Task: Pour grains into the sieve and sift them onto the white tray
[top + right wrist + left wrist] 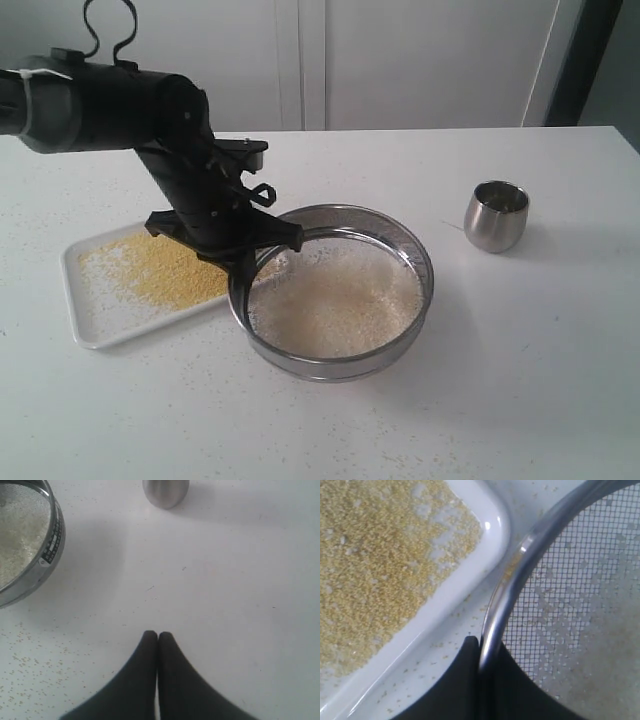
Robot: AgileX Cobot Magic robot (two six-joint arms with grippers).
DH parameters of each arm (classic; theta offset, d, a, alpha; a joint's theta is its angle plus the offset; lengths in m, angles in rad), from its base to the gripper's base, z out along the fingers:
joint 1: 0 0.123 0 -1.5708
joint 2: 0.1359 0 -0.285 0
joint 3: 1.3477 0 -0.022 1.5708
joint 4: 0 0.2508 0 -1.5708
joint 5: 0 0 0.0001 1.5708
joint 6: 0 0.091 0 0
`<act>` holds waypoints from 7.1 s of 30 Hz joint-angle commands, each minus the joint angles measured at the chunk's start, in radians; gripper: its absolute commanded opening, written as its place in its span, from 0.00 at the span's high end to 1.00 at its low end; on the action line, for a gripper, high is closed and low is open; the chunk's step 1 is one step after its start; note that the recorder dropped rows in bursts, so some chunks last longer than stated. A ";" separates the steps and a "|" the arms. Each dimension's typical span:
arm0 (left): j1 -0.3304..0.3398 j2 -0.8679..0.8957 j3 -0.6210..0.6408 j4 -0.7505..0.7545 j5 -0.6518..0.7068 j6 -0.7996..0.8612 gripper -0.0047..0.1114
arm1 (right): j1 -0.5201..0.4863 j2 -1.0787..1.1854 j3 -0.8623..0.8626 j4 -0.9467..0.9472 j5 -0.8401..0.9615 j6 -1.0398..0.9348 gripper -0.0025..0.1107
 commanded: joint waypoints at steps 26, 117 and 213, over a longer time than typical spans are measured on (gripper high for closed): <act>-0.154 0.263 -0.331 -0.029 0.091 -0.045 0.96 | -0.003 -0.006 0.007 0.003 -0.007 0.004 0.98; -0.037 0.107 -0.331 0.033 0.230 -0.010 0.96 | -0.003 -0.006 0.007 0.003 -0.007 0.004 0.98; 0.469 -0.962 0.407 0.083 0.298 0.142 0.96 | -0.003 -0.006 0.007 0.003 -0.007 0.027 0.98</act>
